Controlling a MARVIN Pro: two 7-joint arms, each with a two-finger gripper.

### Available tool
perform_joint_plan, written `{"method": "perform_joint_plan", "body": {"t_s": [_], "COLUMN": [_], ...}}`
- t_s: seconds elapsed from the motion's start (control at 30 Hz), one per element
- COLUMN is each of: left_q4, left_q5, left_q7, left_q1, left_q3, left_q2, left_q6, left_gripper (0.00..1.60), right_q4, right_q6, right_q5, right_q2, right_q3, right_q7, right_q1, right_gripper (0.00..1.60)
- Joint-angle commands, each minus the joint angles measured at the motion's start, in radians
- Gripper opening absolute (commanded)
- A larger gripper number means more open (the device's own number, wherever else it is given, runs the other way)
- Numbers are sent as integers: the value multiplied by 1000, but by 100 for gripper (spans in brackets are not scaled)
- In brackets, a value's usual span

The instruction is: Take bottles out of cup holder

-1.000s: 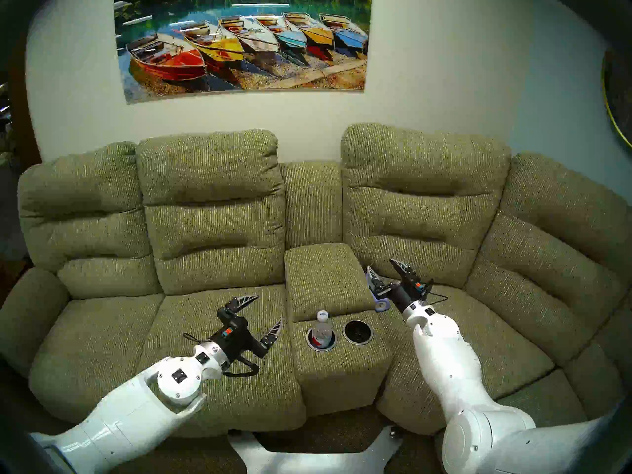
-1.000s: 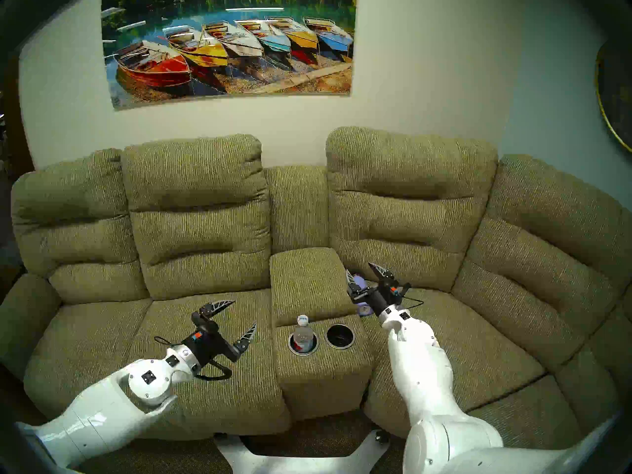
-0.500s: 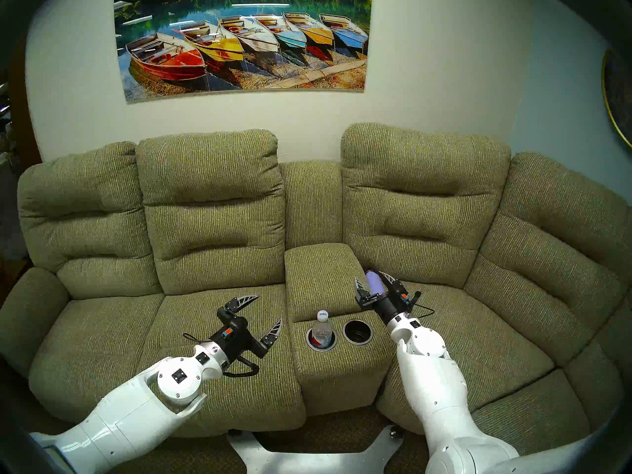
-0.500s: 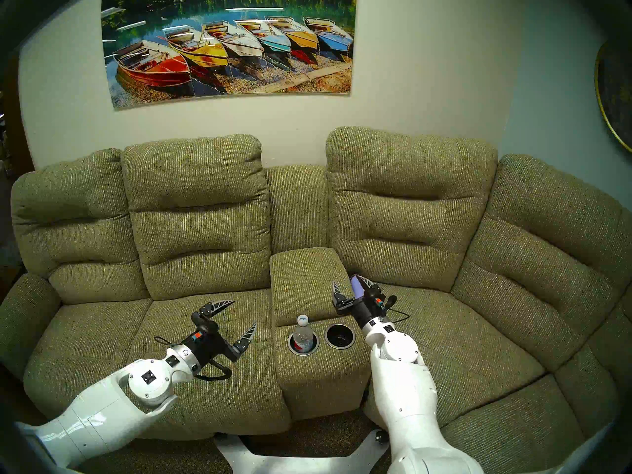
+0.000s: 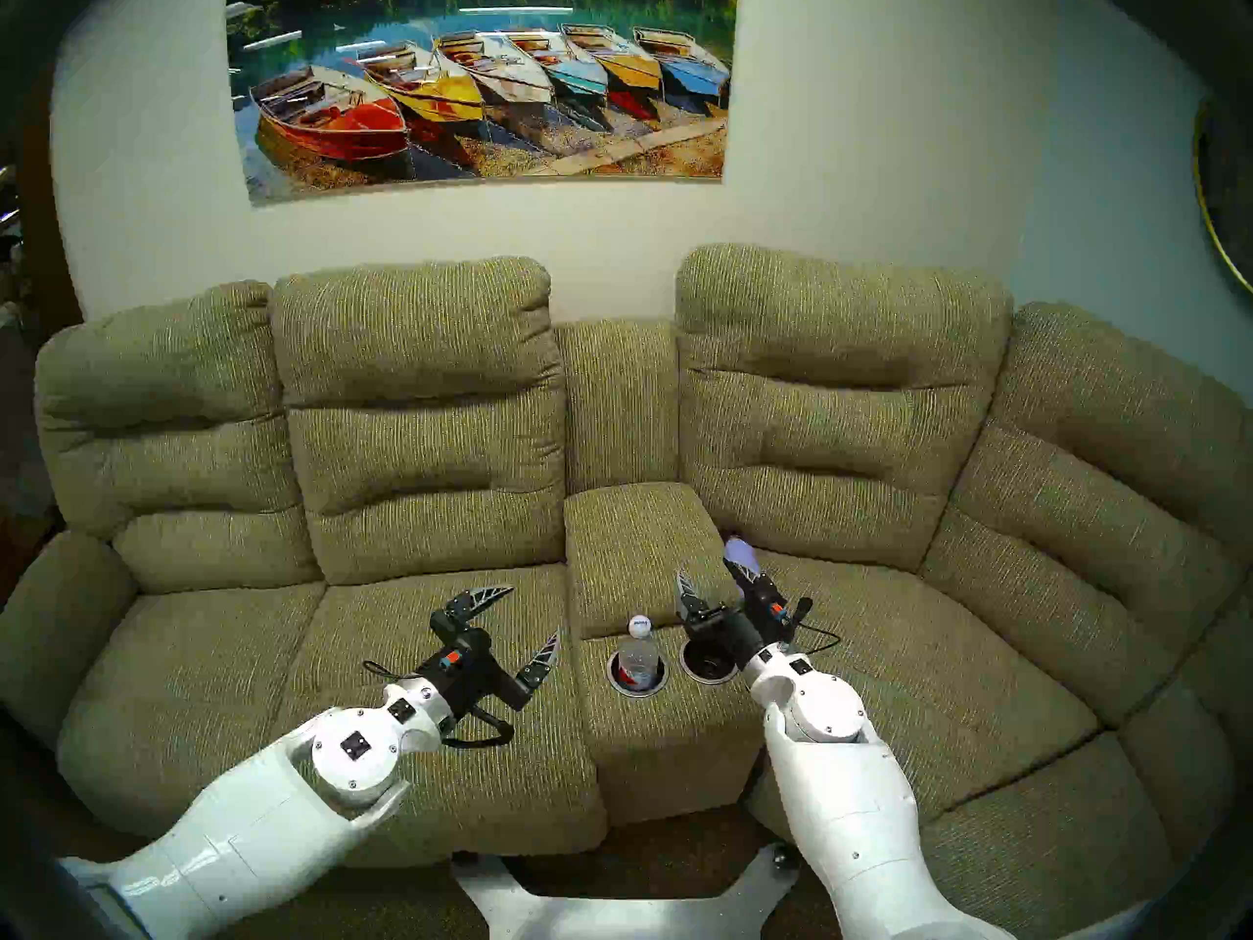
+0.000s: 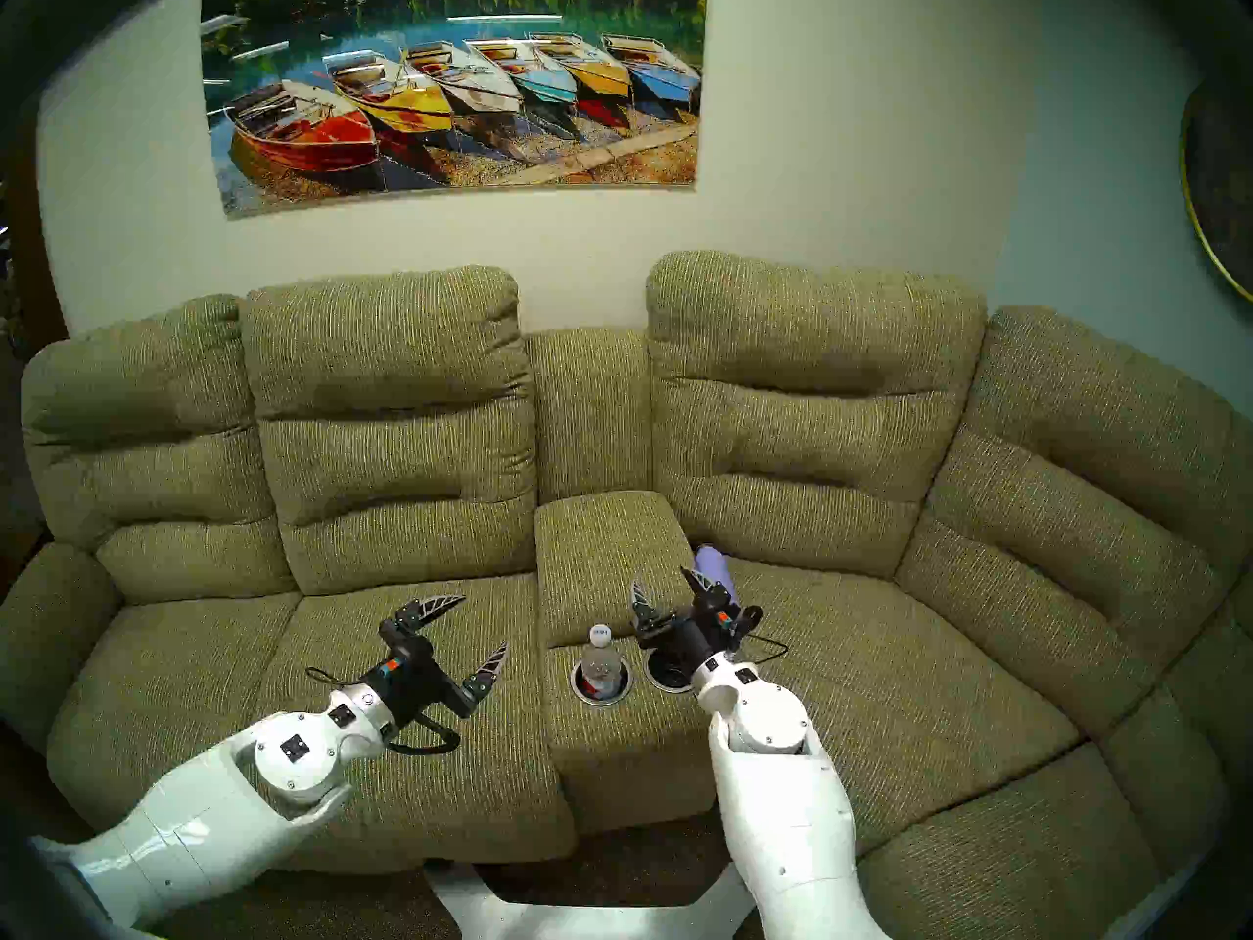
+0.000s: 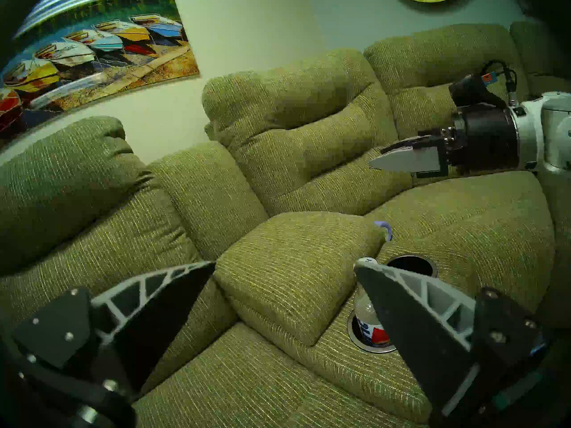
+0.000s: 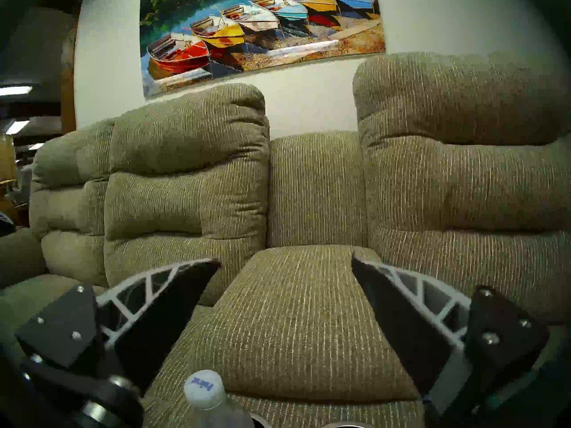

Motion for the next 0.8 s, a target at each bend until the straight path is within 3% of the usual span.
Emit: {"method": "perform_joint_plan", "body": {"t_s": [0.0,0.4,0.47,0.77], "left_q4": [-14,-15,-16,-16], "left_q5": [-1,-2,-2,-2], "left_q7": [0,1,1,2], "left_q1": [-2,-2,-1,-2], "left_q3": [-2,-2,-2,-1], "left_q2": [-1,1,1,2], "left_q6": [-6,-7,-7,-7], "left_gripper": [160,160,160,160], "right_q4": [-121,-250,-305,-299], "right_q6": [35,141,197,199], "right_q5": [33,6,-8,2], "right_q2": [8,12,12,15], "right_q3": [-51,-95,-99,-112], "right_q7": [-65,-183,-208,-227], "right_q1": [-95,-166,-192,-187], "right_gripper": [160,160,160,160]}}
